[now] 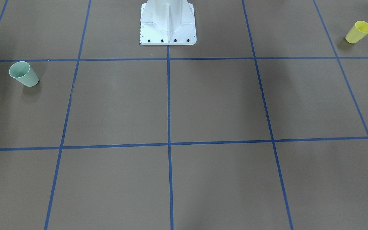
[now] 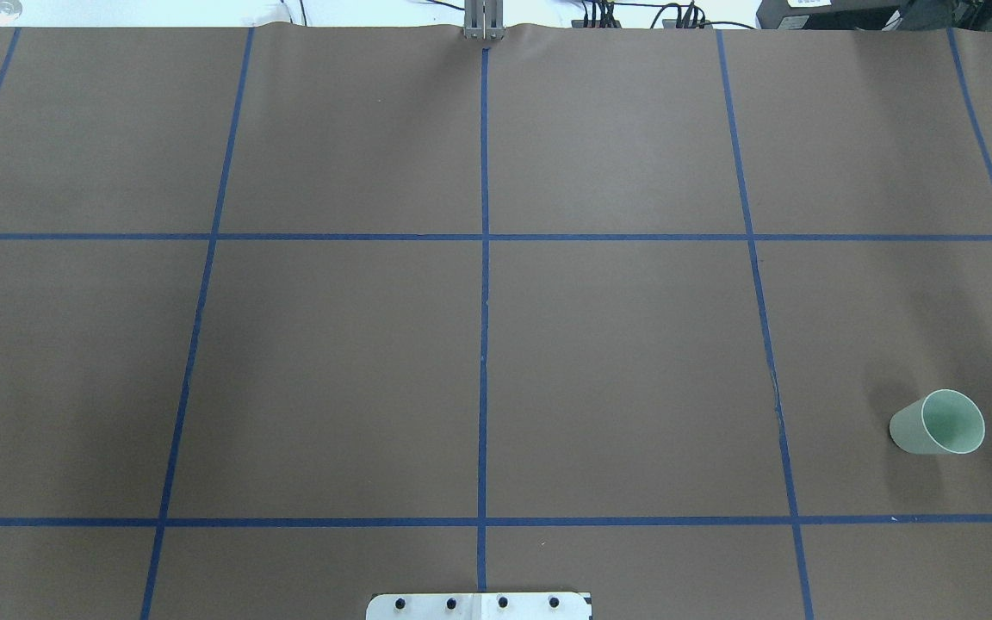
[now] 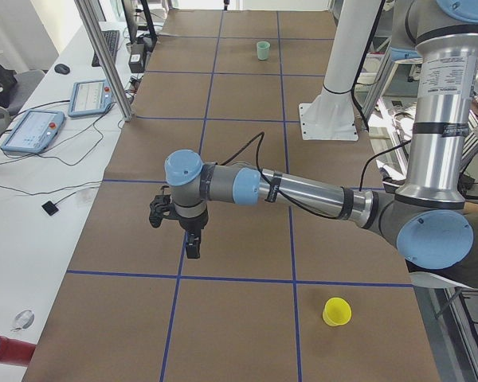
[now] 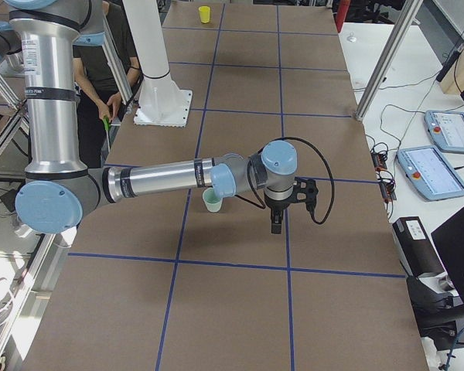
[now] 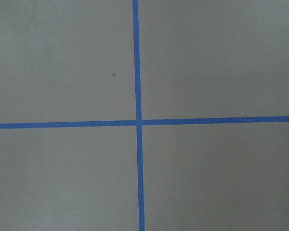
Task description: Transfer and stack yellow cup on green cup
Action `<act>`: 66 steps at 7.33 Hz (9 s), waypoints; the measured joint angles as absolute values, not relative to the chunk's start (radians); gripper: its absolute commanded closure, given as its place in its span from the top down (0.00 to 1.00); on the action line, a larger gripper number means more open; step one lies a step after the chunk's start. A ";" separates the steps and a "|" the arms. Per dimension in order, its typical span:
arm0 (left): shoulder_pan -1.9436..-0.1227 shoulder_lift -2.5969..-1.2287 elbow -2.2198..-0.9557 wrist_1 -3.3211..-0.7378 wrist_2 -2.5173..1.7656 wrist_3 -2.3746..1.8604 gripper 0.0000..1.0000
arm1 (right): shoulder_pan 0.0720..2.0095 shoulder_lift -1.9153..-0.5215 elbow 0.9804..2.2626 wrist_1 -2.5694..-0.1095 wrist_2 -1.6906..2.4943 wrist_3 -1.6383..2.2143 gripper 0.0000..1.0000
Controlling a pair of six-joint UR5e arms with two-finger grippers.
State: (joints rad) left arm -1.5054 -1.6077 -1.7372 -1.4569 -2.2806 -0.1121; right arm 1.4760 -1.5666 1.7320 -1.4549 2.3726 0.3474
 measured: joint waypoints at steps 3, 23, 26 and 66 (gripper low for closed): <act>-1.505 -1.594 -1.752 -1.455 -2.280 -0.112 1.00 | 1.477 -1.567 1.734 -1.454 2.373 0.352 1.00; -1.304 -1.552 -1.802 -1.572 -2.336 -0.831 1.00 | 1.410 -1.581 1.729 -1.384 2.404 0.363 1.00; -1.090 -1.498 -1.816 -1.640 -2.027 -1.374 1.00 | 1.371 -1.581 1.728 -1.360 2.401 0.375 1.00; -0.618 -1.181 -1.596 -1.682 -0.962 -2.332 0.57 | 1.198 -1.470 1.713 -1.360 2.385 0.537 1.00</act>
